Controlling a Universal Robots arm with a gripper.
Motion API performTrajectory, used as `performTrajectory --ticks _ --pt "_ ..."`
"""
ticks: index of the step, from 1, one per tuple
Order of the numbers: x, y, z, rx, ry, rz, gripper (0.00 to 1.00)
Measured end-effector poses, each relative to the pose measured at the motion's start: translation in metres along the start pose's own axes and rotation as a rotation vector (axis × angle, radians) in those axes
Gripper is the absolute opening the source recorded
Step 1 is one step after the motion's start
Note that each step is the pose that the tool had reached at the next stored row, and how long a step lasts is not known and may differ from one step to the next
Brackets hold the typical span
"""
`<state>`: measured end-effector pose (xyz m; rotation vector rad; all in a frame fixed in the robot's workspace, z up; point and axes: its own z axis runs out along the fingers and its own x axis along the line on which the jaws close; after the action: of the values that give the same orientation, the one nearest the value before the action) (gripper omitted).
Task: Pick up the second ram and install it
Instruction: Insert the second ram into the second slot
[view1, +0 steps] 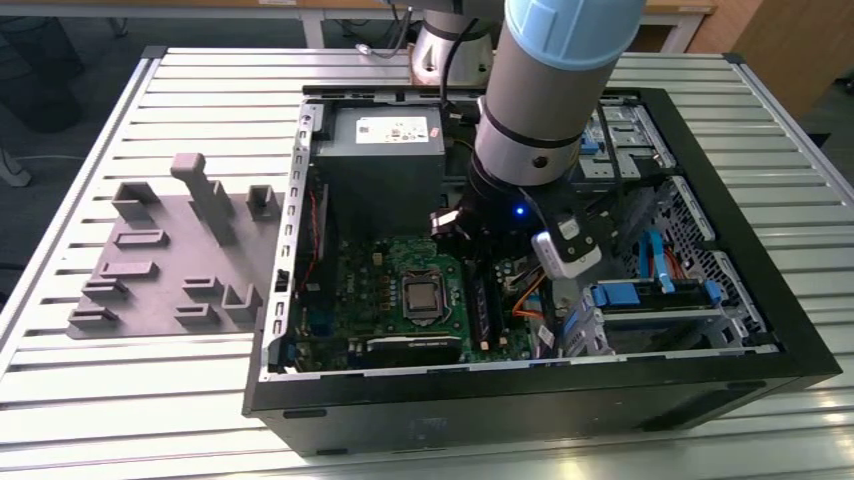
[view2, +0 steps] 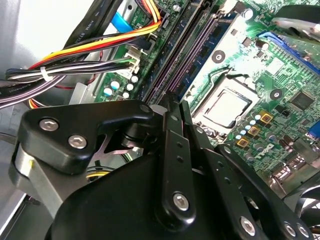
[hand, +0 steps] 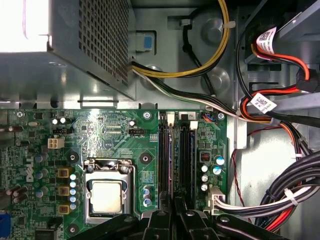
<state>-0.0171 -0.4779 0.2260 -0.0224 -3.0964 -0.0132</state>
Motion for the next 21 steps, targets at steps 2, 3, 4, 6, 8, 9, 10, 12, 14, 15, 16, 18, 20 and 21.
performTrajectory --ticks 2,3,4,6,8,9,10,12,14,15,16,18,20,21 --pt "0.0 0.0 0.0002 -0.0001 0.0 0.0 0.14" --pt "0.0 0.0 0.0006 -0.0003 -0.0001 0.0 0.14" --pt "-0.0001 0.0 0.001 -0.0004 -0.0001 0.0 0.14" --pt "-0.0001 0.0 0.002 0.0 0.0 0.0 0.14" --pt "-0.0001 -0.0001 0.0027 0.0003 0.0001 0.001 0.14" --pt "-0.0002 0.0 0.003 0.0004 0.0 0.003 0.14" --pt "-0.0002 0.0 0.0033 0.0004 0.0 0.005 0.14" --pt "-0.0002 0.0 0.0038 0.0006 0.0 0.009 0.14" --pt "-0.0002 0.0 0.0041 0.0005 -0.0001 0.012 0.14" --pt "-0.0002 0.0 0.0042 0.0004 -0.0001 0.014 0.14" --pt "-0.0002 0.0 0.0044 0.0003 -0.0002 0.016 0.14" --pt "-0.0002 0.0 0.005 -0.0001 -0.0002 0.021 0.14" --pt "-0.0002 0.0 0.0055 0.0001 -0.0002 0.022 0.14" --pt "-0.0003 0.0 0.0057 0.0 -0.0002 0.022 0.14"
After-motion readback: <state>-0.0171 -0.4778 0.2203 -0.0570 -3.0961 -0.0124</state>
